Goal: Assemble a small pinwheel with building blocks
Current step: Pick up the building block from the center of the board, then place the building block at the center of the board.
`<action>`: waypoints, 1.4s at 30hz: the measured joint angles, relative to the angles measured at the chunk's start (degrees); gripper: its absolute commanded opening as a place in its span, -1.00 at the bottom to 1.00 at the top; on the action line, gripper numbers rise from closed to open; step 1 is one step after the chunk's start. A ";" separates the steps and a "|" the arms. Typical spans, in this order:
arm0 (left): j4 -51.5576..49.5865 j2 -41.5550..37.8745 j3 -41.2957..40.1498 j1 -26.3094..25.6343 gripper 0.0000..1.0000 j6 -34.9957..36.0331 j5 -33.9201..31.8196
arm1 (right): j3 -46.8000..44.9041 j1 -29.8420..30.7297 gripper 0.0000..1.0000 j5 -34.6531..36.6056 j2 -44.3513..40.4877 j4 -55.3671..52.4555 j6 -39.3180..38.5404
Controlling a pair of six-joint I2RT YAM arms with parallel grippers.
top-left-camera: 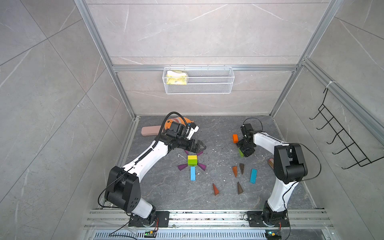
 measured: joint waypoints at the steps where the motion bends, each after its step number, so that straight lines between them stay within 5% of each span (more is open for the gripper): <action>1: 0.00 0.00 0.00 0.00 0.99 0.00 0.00 | 1.16 -0.04 0.18 -0.48 0.79 -0.26 -2.10; 26: -0.61 -1.57 0.00 0.00 1.00 0.83 -2.71 | 2.05 4.59 0.13 -14.78 -4.44 0.57 -59.82; 42: -2.84 -3.34 0.00 0.00 1.00 2.62 -7.19 | -4.81 11.19 0.15 -11.80 -6.47 -2.01 -62.99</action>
